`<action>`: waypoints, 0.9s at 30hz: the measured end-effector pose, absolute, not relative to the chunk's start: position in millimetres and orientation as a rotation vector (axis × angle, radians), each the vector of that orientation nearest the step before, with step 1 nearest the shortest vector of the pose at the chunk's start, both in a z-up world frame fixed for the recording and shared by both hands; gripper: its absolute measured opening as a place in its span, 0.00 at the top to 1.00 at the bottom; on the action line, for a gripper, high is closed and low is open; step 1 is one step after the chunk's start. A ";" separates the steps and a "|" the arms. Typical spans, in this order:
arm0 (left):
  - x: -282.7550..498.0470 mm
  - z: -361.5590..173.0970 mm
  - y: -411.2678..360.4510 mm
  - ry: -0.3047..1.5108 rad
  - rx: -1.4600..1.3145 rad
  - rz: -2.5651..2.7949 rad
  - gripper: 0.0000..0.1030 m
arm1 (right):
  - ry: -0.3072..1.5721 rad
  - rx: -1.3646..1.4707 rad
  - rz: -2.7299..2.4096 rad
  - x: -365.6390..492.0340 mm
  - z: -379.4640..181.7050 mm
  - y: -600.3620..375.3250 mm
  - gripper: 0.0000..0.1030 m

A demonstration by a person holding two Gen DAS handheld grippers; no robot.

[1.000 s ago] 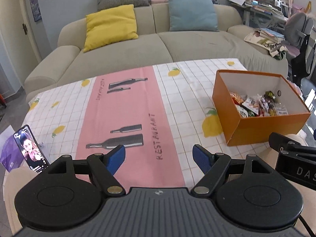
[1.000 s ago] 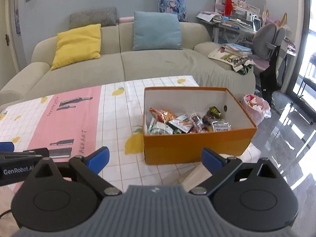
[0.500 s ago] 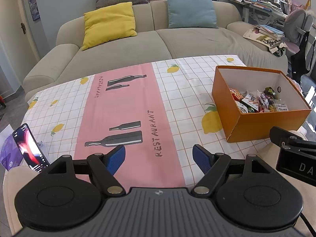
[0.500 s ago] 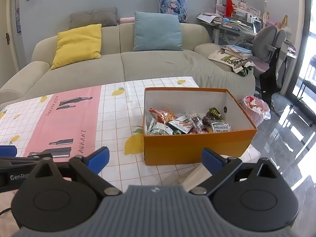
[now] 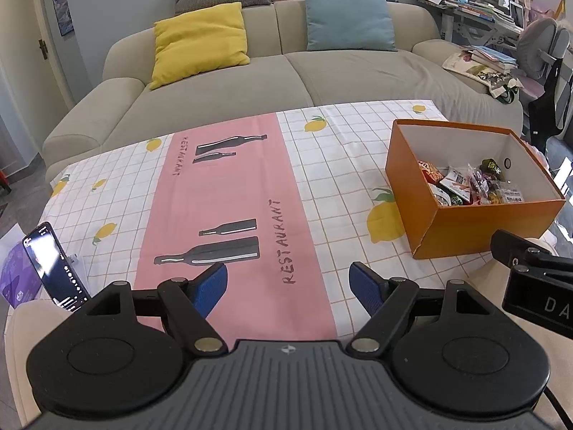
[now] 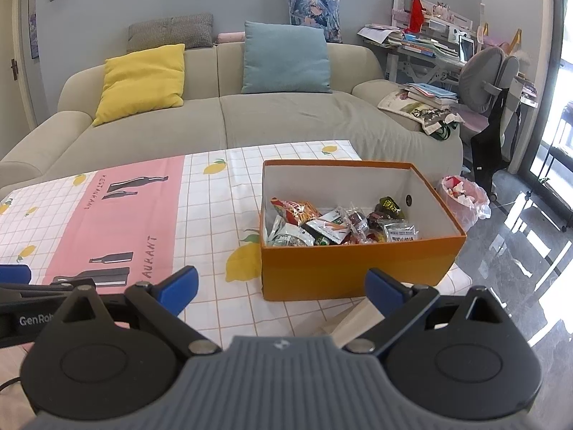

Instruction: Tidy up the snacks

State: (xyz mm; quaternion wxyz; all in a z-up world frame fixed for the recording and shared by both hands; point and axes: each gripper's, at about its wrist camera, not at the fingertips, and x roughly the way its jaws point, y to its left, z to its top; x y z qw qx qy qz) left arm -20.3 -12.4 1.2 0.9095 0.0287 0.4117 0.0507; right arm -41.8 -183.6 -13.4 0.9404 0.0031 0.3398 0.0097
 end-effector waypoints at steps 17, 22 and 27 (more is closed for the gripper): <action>-20.7 2.6 -11.9 0.848 0.056 0.109 0.12 | 0.696 0.008 0.026 -40.2 -13.1 -182.0 0.06; -20.9 2.5 -13.3 0.847 0.055 0.109 0.12 | 0.697 0.009 0.026 -39.9 -12.3 -181.9 0.06; -21.1 3.7 -16.4 0.845 0.056 0.099 0.12 | 0.697 0.009 0.026 -40.0 -12.5 -182.0 0.06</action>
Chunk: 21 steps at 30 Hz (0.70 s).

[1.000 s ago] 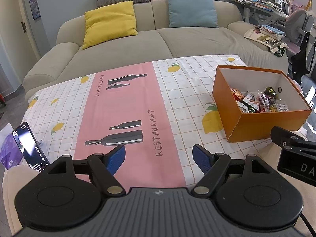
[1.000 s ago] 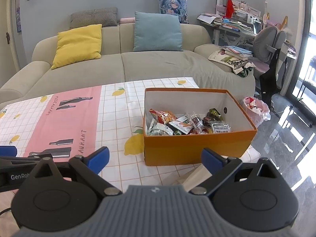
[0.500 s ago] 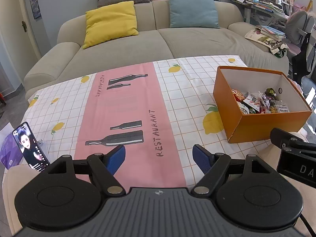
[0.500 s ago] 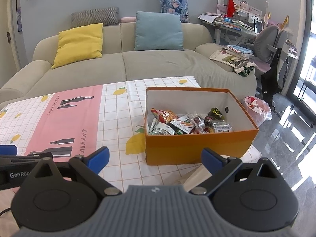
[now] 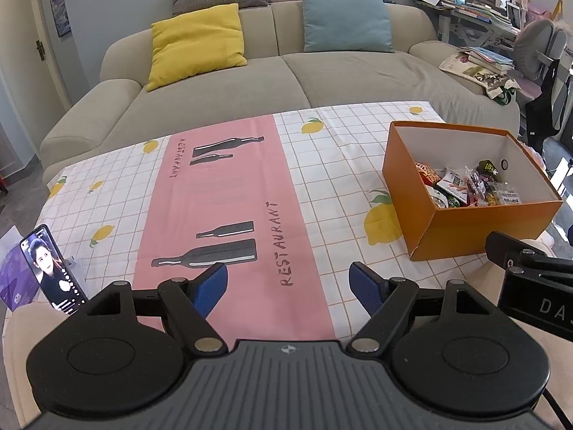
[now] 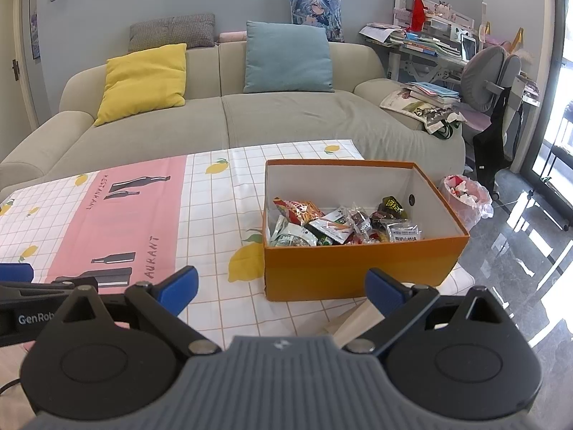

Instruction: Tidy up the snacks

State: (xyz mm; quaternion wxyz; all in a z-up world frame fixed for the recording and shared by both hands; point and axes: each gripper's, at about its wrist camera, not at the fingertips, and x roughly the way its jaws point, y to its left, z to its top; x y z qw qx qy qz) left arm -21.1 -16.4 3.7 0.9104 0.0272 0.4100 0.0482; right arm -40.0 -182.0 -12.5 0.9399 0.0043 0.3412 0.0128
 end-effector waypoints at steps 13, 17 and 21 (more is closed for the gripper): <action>-21.4 4.3 -16.5 0.842 0.054 0.107 0.12 | 0.698 0.009 0.027 -39.3 -12.4 -180.9 0.06; -21.5 4.7 -16.3 0.842 0.053 0.106 0.12 | 0.701 0.010 0.027 -38.8 -13.1 -180.4 0.06; -21.8 4.5 -16.4 0.842 0.052 0.106 0.12 | 0.702 0.010 0.028 -38.4 -13.4 -179.6 0.06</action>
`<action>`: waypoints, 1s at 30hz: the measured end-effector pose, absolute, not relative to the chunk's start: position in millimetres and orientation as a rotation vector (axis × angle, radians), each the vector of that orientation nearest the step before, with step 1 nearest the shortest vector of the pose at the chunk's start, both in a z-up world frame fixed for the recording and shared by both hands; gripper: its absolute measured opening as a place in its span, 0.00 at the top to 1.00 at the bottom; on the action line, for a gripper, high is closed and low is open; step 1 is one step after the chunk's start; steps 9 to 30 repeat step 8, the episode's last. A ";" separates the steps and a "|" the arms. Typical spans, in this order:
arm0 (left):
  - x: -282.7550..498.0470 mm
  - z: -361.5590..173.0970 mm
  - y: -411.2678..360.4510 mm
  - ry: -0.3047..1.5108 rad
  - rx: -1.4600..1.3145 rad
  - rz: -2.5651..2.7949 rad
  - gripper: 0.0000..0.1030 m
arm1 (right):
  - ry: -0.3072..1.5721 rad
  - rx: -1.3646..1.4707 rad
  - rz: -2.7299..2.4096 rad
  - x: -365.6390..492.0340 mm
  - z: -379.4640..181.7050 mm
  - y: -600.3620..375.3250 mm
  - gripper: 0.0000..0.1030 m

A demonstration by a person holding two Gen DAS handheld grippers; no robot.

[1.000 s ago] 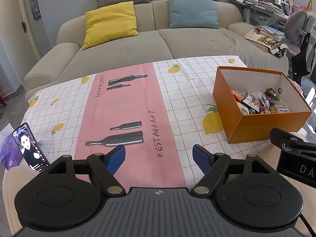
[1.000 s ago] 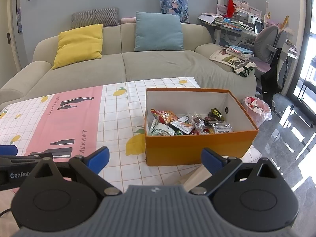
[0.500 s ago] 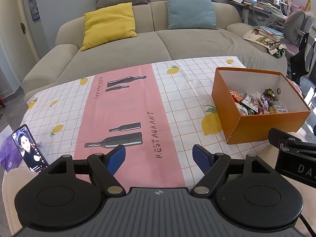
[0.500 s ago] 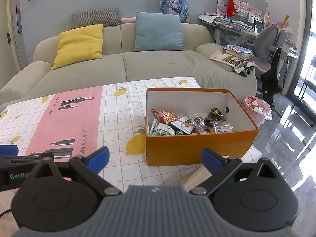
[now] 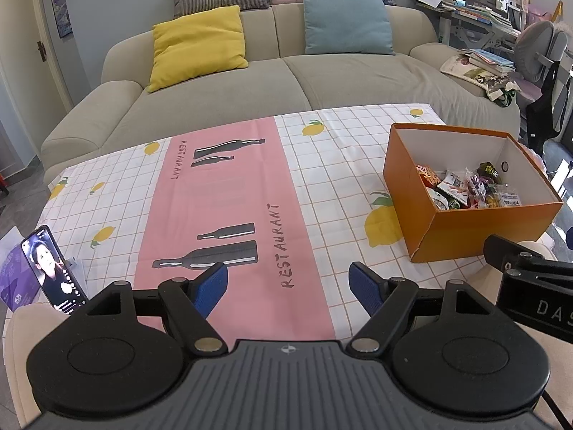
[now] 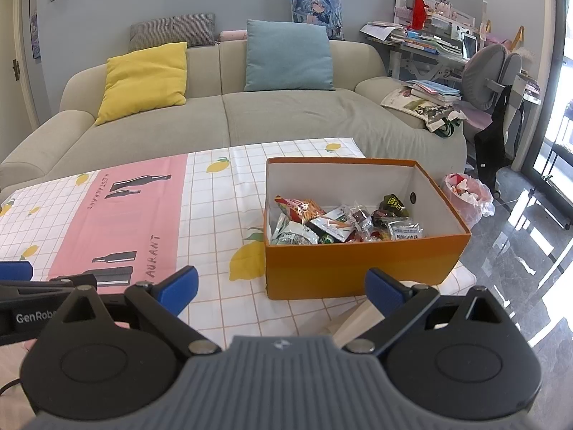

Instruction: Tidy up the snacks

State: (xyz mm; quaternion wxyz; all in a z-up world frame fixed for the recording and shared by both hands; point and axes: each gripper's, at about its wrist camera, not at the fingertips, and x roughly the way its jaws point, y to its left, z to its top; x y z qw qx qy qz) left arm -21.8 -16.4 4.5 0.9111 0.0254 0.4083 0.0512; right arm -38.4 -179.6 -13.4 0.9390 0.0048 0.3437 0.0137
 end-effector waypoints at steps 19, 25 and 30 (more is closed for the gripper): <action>-22.2 6.2 -18.0 0.838 0.050 0.103 0.12 | 0.703 0.010 0.029 -38.4 -14.6 -178.7 0.06; -22.2 6.2 -18.0 0.838 0.050 0.103 0.12 | 0.703 0.010 0.029 -38.4 -14.6 -178.7 0.06; -22.2 6.2 -18.0 0.838 0.050 0.103 0.12 | 0.703 0.010 0.029 -38.4 -14.6 -178.7 0.06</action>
